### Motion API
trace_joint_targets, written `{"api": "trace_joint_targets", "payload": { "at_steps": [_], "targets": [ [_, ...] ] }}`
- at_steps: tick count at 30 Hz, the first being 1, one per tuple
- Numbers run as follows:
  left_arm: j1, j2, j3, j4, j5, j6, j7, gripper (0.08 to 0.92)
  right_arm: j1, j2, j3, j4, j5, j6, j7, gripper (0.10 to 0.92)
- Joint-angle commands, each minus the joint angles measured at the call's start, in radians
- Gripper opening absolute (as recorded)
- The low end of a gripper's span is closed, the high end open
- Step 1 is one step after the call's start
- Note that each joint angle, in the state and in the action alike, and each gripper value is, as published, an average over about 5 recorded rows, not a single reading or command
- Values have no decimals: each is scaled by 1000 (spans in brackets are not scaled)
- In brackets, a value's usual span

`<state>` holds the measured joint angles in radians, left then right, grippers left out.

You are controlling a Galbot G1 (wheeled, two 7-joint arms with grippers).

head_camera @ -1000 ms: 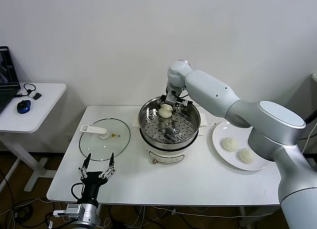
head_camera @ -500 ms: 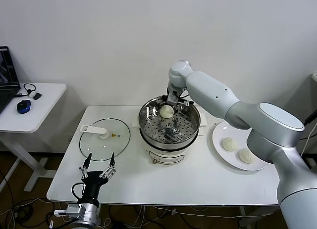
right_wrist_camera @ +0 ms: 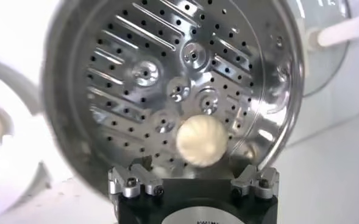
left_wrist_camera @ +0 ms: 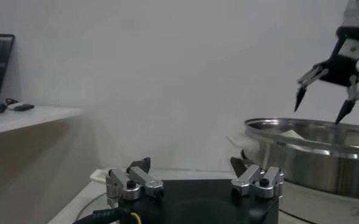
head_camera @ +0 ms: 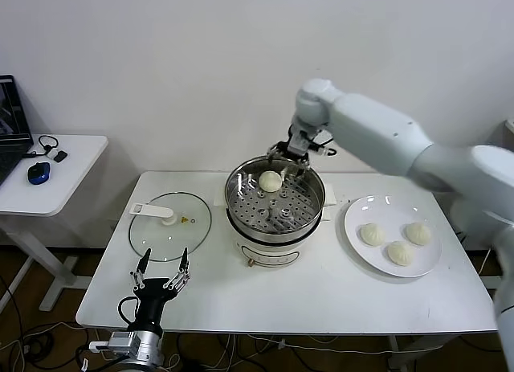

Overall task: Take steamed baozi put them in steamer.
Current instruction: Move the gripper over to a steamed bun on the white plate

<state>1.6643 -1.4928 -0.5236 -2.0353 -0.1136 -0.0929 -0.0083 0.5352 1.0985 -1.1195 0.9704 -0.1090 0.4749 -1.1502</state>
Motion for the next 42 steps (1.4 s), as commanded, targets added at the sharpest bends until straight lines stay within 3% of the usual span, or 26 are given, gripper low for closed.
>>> {"api": "trace_joint_targets", "payload": {
  "at_steps": [1, 8, 16, 30, 42],
  "targets": [
    [-12, 0, 22, 4, 1, 2, -5, 823, 201, -251, -233, 87, 428, -292, -20, 823],
    [-28, 11, 31, 12, 4, 10, 2, 823, 156, -428, -257, 103, 534, -463, -33, 823],
    [-37, 22, 20, 14, 15, 18, 13, 823, -91, -519, -70, 62, 436, -520, -8, 823],
    [-36, 17, 16, 11, 18, 24, 14, 823, -431, -429, 178, -15, 218, -476, 31, 823],
    [-39, 14, 7, 22, 12, 22, 10, 823, -487, -327, 218, -117, 134, -455, 18, 823]
  ]
}}
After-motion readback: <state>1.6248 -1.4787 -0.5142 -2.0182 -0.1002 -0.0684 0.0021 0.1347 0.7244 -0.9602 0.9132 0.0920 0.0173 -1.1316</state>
